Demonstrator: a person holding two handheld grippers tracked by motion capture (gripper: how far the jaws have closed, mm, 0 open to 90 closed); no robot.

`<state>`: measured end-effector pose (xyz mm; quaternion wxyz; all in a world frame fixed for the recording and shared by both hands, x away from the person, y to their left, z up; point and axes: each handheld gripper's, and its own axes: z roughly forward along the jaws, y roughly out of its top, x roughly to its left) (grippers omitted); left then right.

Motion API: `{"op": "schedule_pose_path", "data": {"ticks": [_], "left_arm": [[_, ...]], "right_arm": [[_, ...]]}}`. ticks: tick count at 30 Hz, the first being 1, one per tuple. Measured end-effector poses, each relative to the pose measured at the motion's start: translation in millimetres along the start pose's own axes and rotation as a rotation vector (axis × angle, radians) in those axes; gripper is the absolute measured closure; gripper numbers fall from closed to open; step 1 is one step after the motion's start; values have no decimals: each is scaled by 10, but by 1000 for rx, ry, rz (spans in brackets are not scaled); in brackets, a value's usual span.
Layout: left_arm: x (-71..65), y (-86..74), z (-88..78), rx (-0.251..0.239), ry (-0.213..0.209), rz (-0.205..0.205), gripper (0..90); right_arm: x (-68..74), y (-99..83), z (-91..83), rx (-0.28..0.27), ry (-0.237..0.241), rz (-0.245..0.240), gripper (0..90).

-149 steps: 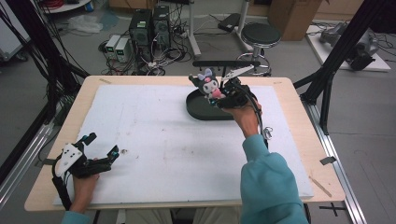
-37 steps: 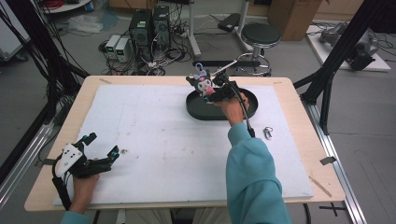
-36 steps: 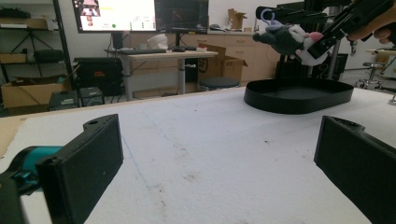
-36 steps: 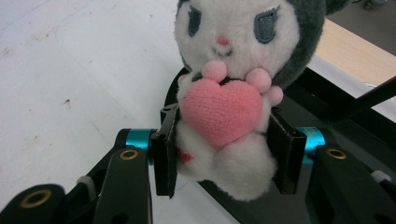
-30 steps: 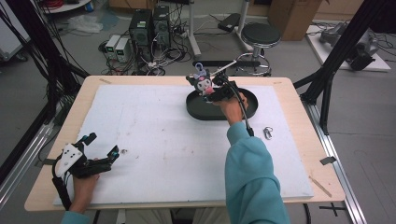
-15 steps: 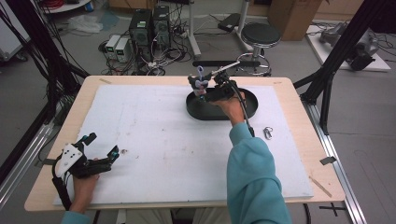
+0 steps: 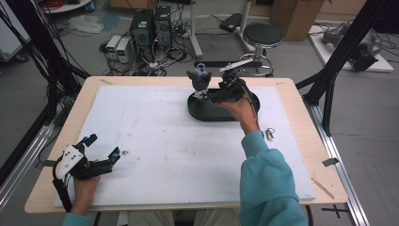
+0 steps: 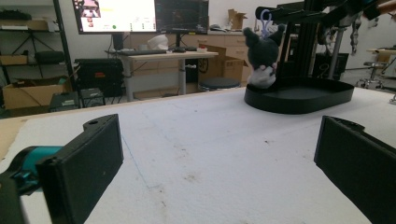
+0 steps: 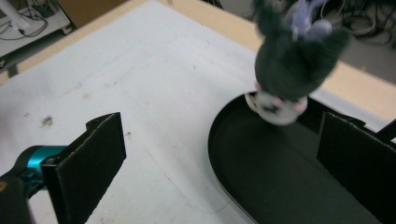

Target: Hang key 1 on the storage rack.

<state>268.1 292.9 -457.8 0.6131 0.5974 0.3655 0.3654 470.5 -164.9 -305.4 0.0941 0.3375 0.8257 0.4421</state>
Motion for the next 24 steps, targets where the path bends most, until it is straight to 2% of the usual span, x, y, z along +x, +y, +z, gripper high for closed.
{"op": "schedule_pose_path", "data": {"ticks": [4,6,8,15,17,24], "left_arm": [[-1,0,-4,0,-1,8,17],[-2,0,-5,-1,-1,8,17],[-2,0,-5,0,0,9,17],[0,1,-3,2,-1,6,17],[0,1,-3,3,-1,7,17],[-2,0,-1,-1,-1,3,17]], "right_arm": [[51,-3,-255,-52,-10,-29,10],[71,-55,-374,-112,-17,-38,10],[64,-133,-465,-132,-19,-35,10],[33,-528,-751,-194,-40,-23,10],[31,-650,-824,-221,-30,-38,9],[99,-1065,-1079,-324,-54,-68,10]]}}
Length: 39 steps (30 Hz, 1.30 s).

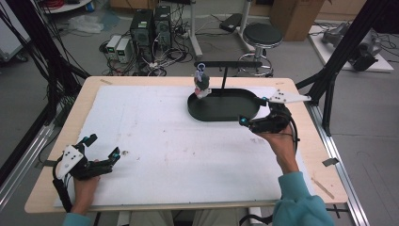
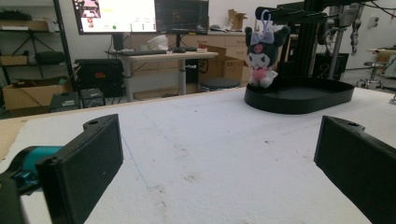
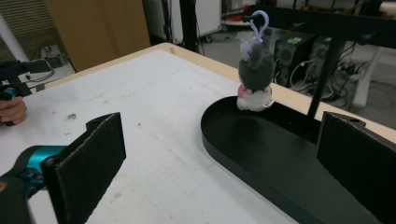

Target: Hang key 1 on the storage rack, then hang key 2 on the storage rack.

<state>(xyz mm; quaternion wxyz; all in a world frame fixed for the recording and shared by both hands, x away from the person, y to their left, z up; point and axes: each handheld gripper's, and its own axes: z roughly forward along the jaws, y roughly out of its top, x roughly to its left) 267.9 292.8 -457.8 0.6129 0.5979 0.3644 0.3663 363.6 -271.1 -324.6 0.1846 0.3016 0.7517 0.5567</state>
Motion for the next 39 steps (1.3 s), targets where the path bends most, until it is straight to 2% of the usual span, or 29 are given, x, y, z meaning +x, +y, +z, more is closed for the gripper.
{"op": "schedule_pose_path", "data": {"ticks": [4,8,12,16,19,24,39], "left_arm": [[1,1,-2,3,0,5,17],[0,0,-2,1,1,5,17],[0,0,-3,1,1,5,17],[-2,-1,-2,-2,2,-1,17],[0,0,-3,0,1,-3,17],[0,-1,-2,-1,2,-2,17],[-2,-1,-8,-2,2,6,17]], "right_arm": [[9,-178,-142,-34,-20,-20,10],[2,-339,-240,-65,-41,-4,10],[4,-493,-303,-104,-57,-8,10],[6,-621,-333,-106,-56,-17,10],[3,-701,-352,-102,-58,-5,10],[-17,-771,-391,-113,-65,12,10],[-56,-797,-397,-112,-63,4,10]]}}
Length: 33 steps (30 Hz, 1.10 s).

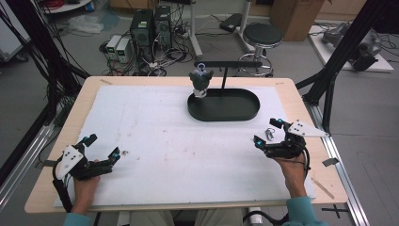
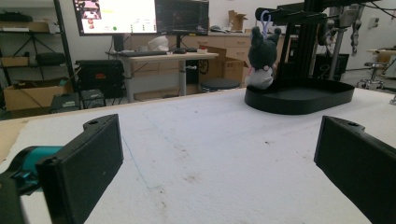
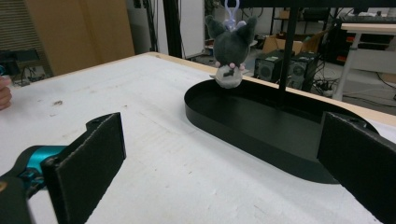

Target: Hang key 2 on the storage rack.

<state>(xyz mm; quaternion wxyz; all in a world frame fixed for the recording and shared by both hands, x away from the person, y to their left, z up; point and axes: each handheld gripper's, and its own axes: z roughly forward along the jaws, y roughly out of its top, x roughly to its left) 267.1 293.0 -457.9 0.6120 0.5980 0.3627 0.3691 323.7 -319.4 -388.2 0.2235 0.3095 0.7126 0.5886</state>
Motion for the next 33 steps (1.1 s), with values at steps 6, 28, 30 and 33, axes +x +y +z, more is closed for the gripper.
{"op": "schedule_pose_path", "data": {"ticks": [6,28,30,33], "left_arm": [[-1,-1,3,-3,1,-6,17],[3,0,-1,-1,0,-8,17],[5,0,-1,0,0,-8,17],[3,-1,3,-4,1,-9,17]], "right_arm": [[-28,14,-22,9,16,27,9],[-529,320,-16,240,-10,-16,11],[-572,307,15,274,-10,-13,10],[-637,287,61,321,-5,-18,10]]}}
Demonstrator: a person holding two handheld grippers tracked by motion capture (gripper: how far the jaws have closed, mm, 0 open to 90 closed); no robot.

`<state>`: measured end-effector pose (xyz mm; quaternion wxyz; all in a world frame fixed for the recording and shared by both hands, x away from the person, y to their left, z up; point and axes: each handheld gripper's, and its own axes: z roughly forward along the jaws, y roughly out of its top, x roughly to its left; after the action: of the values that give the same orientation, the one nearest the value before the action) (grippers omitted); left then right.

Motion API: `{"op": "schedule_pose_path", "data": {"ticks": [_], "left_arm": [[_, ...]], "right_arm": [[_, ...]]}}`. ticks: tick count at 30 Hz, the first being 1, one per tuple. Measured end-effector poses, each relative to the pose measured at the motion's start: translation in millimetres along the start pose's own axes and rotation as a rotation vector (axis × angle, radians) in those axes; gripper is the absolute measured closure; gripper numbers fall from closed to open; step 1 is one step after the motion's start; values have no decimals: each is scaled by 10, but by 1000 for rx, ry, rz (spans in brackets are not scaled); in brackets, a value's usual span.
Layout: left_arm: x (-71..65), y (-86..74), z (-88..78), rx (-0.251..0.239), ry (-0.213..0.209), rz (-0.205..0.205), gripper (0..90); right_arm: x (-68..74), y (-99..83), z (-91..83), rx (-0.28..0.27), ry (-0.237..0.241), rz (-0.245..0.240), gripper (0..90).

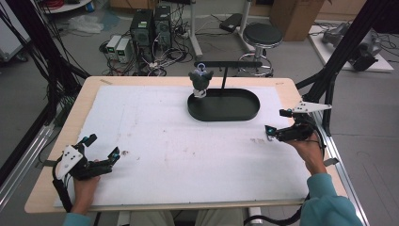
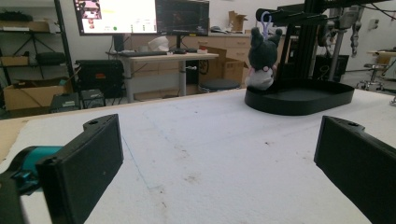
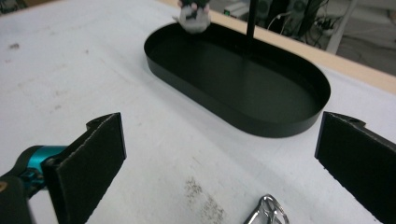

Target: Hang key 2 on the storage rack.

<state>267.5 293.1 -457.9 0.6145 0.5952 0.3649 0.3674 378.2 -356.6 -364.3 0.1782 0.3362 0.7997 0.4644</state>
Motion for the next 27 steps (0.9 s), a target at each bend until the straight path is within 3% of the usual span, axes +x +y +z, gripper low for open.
{"op": "schedule_pose_path", "data": {"ticks": [7,11,27], "left_arm": [[-1,0,1,0,0,0,17],[-1,0,0,1,0,1,17],[-1,0,1,0,0,0,17]], "right_arm": [[-120,11,108,141,5,-37,11],[-187,22,132,157,38,-31,41],[-325,8,252,303,43,-60,43]]}}
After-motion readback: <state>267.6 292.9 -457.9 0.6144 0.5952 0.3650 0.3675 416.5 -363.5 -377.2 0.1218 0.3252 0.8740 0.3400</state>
